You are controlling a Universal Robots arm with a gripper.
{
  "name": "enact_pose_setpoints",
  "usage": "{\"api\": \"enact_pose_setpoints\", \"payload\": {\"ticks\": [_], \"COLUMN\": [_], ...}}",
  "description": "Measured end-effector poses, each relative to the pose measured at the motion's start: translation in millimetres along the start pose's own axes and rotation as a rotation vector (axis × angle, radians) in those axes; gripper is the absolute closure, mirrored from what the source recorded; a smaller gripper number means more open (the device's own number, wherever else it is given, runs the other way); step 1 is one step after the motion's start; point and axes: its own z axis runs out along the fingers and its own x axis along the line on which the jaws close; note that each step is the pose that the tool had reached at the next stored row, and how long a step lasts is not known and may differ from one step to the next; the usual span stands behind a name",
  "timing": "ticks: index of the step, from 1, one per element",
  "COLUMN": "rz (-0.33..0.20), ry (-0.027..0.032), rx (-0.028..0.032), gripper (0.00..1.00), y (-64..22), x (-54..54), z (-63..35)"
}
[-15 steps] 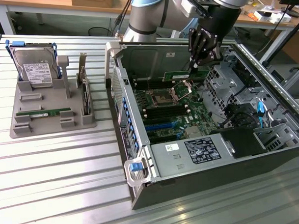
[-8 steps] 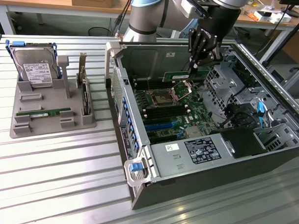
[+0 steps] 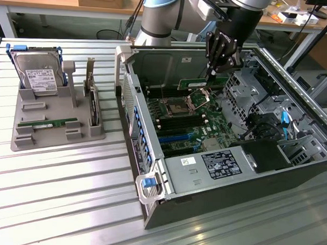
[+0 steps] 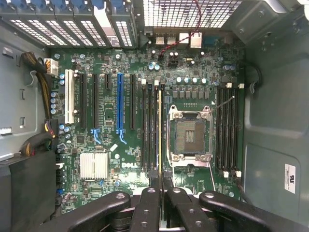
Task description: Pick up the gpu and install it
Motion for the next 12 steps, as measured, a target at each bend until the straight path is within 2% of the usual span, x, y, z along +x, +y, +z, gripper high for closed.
{"api": "enact_pose_setpoints", "payload": {"ticks": [12], "rz": [0.0], "ry": [0.0], "rx": [0.0], "gripper": [0.88], "y": [-0.1], "x": [0.0], "z": [2.3]}}
